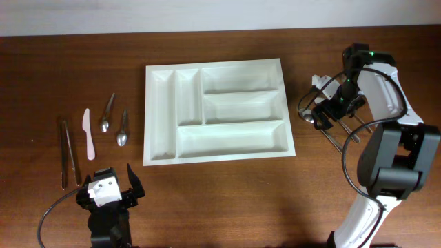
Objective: Pack container
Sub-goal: 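Move the right gripper over the large spoons right of the tray, then lower the right gripper and close it on the leftmost large spoon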
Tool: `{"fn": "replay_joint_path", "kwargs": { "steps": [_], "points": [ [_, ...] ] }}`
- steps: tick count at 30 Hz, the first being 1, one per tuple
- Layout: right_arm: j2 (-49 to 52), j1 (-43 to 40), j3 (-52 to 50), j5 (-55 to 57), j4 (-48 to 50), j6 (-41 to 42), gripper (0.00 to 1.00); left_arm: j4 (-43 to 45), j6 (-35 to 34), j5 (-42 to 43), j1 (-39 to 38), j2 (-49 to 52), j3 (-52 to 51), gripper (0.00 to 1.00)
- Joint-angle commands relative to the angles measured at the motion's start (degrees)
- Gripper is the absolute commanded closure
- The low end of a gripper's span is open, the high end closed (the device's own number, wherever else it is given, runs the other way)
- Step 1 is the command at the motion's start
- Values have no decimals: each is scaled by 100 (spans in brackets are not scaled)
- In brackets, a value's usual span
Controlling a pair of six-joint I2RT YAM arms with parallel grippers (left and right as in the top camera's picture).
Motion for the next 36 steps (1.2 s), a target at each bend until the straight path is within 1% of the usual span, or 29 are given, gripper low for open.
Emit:
{"fn": "replay_joint_path", "kwargs": {
  "steps": [1, 22, 31, 36],
  "points": [
    [210, -11, -52, -133, 44, -87, 1, -33, -57, -105, 20, 20, -4, 1],
    [330, 61, -155, -175, 85, -61, 1, -33, -57, -105, 20, 20, -4, 1],
    [330, 254, -542, -170, 284, -63, 1, -33, -57, -103, 20, 20, -4, 1],
    [330, 254, -588, -164, 337, -66, 1, -33, -57, -105, 20, 20, -4, 1]
  ]
}}
